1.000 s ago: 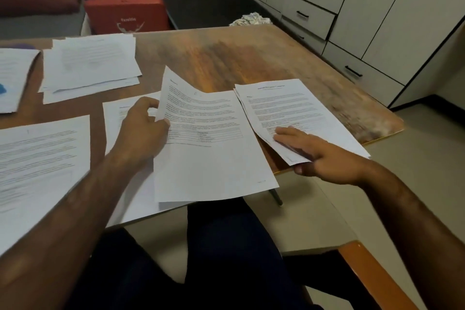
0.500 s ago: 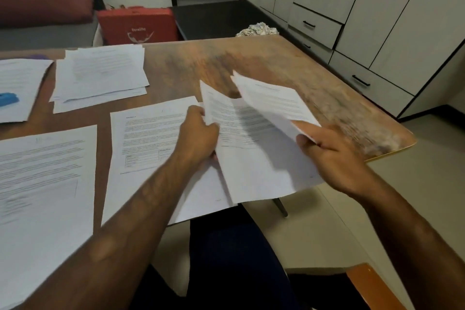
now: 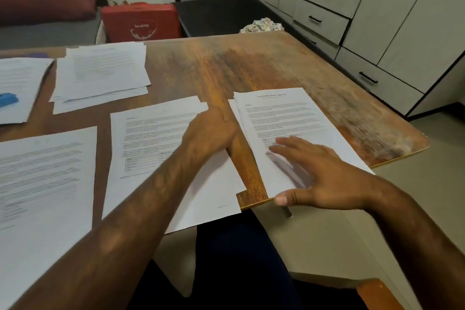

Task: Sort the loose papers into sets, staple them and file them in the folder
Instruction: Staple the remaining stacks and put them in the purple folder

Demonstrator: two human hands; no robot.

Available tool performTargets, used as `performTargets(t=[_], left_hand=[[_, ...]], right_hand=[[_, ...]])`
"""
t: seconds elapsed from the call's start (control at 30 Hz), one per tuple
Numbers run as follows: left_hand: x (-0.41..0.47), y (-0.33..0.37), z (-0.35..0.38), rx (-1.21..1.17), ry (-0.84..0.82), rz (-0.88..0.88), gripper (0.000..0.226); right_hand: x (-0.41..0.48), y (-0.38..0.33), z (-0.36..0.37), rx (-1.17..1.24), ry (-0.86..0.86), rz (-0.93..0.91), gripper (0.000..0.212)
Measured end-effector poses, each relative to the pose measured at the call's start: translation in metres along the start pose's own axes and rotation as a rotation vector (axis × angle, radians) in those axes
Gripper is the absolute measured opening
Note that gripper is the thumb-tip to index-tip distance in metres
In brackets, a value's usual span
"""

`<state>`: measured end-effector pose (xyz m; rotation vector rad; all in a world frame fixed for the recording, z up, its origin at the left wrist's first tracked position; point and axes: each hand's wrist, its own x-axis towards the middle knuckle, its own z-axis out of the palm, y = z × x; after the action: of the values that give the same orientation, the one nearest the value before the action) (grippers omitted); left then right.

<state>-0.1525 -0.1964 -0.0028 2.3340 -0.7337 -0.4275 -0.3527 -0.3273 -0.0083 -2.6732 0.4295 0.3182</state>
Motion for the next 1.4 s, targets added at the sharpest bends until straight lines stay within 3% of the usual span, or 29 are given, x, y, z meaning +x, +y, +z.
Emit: performTargets(t=[0.17,0.4,0.63,0.8,0.93,1.0,1.2,1.33,1.4], left_hand=[[-0.002,-0.042,-0.038,0.269,0.147,-0.019,0.034],[-0.013,-0.119,-0.071,0.558,0.276,-0.009,0.035],[-0.039,-0.159,-0.087,0.260,0.174,0.182,0.029],[-0.045,-0.157,-0.092,0.104,0.098,0.161,0.029],[-0.042,-0.158,-0.111,0.144,-0.032,0.178,0.028],[-0.049,-0.166,-0.118,0.187,-0.032,0.225,0.026],[-0.071,-0.182,-0.117,0.196,0.190,0.202,0.014],[-0.079,-0.171,-0.130,-0.003,0.353,-0.001,0.012],[-0.082,-0.165,-0.132,-0.212,0.298,-0.179,0.017]], right_hand=[[0.028,-0.034,-0.003,0.000,0.122,-0.168,0.105],[0.066,-0.101,0.025,-0.234,-0.013,-0.512,0.102],[0.061,-0.128,0.052,-0.251,-0.097,-0.542,0.085],[0.055,-0.124,0.055,-0.123,-0.011,-0.555,0.049],[0.058,-0.120,0.051,-0.078,-0.019,-0.559,0.058],[0.057,-0.119,0.055,-0.089,0.069,-0.600,0.051],[0.061,-0.114,0.059,-0.050,0.379,-0.690,0.034],[0.060,-0.106,0.050,0.081,0.569,-0.626,0.033],[0.060,-0.102,0.045,0.129,0.644,-0.592,0.030]])
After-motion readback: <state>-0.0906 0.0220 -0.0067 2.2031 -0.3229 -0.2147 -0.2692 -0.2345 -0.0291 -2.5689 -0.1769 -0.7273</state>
